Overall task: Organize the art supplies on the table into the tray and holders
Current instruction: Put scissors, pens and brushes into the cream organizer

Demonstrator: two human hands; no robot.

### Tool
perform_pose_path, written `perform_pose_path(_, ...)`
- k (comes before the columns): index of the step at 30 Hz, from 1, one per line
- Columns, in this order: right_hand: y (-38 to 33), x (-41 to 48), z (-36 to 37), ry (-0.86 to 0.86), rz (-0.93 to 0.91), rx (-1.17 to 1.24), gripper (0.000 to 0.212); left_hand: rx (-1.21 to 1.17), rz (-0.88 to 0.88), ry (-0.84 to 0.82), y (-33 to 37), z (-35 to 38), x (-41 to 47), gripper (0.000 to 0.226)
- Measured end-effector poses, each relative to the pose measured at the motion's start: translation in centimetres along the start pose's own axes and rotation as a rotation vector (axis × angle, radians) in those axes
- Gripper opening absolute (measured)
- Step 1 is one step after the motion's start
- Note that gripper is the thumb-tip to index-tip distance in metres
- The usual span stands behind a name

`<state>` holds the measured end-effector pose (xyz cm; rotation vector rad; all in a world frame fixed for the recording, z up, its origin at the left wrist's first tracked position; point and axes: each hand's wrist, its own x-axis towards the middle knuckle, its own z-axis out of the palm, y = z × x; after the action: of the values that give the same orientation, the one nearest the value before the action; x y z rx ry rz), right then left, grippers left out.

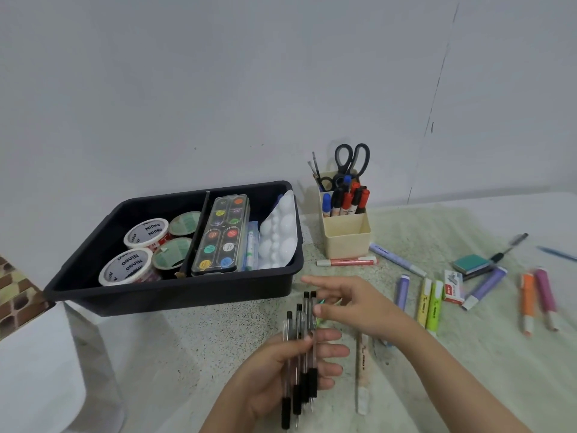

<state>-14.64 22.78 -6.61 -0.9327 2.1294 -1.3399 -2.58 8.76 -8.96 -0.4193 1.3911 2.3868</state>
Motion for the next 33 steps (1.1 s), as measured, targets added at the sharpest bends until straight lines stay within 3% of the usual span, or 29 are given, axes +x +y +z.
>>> perform_pose_path(16,-0.4,-0.5,-2.5,-0.141,0.038,0.174,0.038,0.147,-0.048,-0.205,1.5,1.4,2.4,0.033)
perform_pose_path(33,-2.6,-0.3,-5.2,-0.219,0.096,0.021,0.022,0.280,-0.085,-0.307,2.8,1.9,4.4,0.042)
